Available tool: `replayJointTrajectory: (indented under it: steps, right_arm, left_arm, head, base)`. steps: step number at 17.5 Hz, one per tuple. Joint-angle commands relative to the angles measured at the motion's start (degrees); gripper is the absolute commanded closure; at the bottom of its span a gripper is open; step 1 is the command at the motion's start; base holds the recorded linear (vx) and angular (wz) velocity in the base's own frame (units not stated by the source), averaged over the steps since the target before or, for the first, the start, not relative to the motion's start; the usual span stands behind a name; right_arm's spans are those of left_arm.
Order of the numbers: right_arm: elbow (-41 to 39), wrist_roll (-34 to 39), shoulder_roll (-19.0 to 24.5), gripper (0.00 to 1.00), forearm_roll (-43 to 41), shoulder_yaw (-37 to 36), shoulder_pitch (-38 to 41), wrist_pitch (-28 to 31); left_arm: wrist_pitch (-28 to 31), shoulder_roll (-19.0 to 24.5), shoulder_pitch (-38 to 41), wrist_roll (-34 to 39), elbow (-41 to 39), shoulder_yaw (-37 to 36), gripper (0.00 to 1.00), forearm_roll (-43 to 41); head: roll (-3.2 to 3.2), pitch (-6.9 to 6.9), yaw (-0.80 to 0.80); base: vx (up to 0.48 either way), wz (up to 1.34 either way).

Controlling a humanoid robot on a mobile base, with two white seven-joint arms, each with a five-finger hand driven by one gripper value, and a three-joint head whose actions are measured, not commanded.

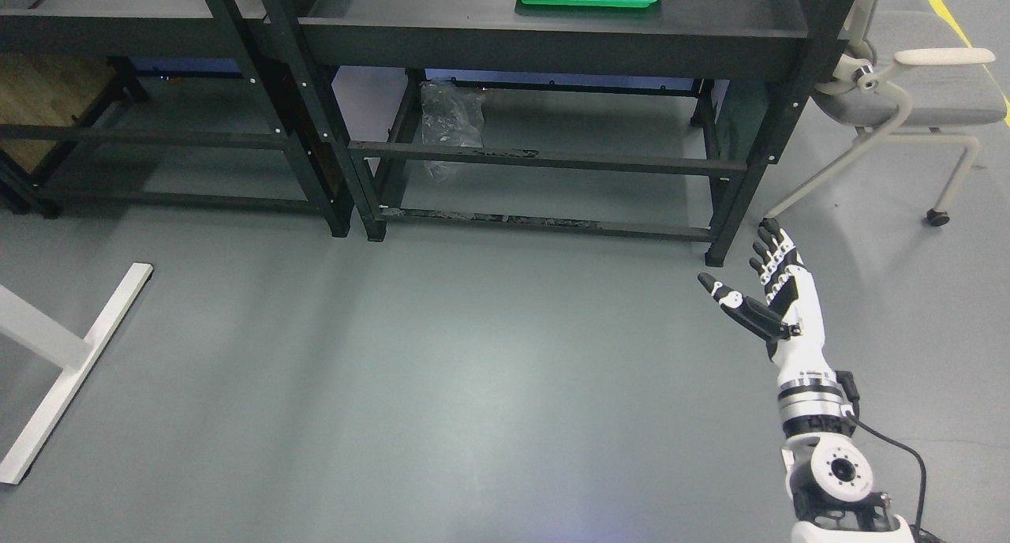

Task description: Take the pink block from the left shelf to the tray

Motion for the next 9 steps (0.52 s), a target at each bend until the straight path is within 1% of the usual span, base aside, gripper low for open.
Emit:
replayJointTrajectory:
  steps: [1,2,4,5,9]
  right_arm:
    - [-1.7,0.2,-1.0,0.00,-0.9,-2.2,0.0,-4.2]
    - [-1.7,0.2,-1.0,0.00,-0.9,-2.4,-0.1,-7.4]
    - [-1.7,0.4,-1.0,0.00,-0.9,-2.3,-0.6,-11.8]
    - [-1.7,0.4,-1.0,0.00,-0.9,-2.3,-1.7,-13.0]
    - [-1.7,0.2,-1.0,0.00,0.1,-4.0,-6.3,-12.8]
  left_arm:
    - [0.0,1.0,0.0,0.0,-1.0,0.0,0.00,0.0]
    - [0.0,1.0,0.0,0.0,-1.0,0.0,0.00,0.0]
    - [0.0,1.0,0.0,0.0,-1.0,0.0,0.00,0.0]
    - [0.0,1.0,0.0,0.0,-1.0,0.0,0.00,0.0]
    - [0.0,1.0,0.0,0.0,-1.0,0.0,0.00,0.0]
  head:
    - [0.00,0.00,0.00]
    - [0.00,0.00,0.00]
    - [0.00,0.00,0.00]
    - [0.00,0.00,0.00]
    - [0.00,0.00,0.00]
  base:
    - [0.016,0.04]
    - [0.027,0.05]
    - [0.031,0.04]
    - [0.041,0.03]
    - [0.046,-0.01]
